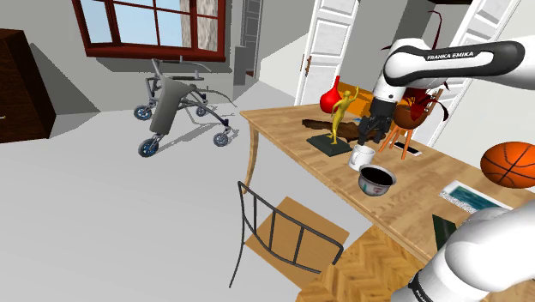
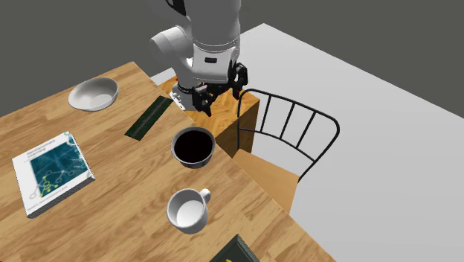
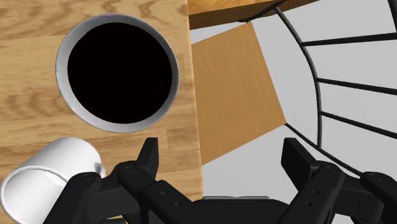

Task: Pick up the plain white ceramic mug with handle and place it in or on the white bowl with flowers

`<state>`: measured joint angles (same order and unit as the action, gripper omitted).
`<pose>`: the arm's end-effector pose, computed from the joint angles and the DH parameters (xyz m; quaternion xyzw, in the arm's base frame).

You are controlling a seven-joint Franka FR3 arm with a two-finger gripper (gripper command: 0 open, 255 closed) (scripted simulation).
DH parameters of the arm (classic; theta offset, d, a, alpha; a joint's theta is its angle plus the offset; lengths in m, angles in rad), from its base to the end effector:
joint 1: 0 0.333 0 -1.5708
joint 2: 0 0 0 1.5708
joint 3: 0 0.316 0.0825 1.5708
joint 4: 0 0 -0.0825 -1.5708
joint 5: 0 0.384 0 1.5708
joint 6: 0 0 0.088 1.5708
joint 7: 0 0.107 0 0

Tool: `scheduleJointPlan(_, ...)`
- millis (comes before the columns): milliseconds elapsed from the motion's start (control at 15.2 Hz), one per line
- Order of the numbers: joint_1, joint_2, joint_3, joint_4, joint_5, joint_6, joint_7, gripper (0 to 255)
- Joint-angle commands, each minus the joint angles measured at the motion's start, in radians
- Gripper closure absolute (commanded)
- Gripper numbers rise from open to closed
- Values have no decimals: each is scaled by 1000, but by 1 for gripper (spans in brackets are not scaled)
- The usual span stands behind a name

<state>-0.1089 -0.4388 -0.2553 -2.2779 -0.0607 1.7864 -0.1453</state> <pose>0.3849 -0.1628 0.5137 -0.9953 0.0884 0.0254 0.0313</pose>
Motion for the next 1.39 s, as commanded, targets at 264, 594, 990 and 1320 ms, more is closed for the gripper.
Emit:
scheduleJointPlan(264, -32, 181, -96, 89, -3, 78, -109, 0)
scheduleJointPlan(594, -59, 350, -162, 194, 32, 124, -203, 0)
scheduleJointPlan(990, -114, 572, -216, 359, 110, 149, -320, 0)
scheduleJointPlan(1320, -189, 766, -231, 533, 187, 139, -406, 0)
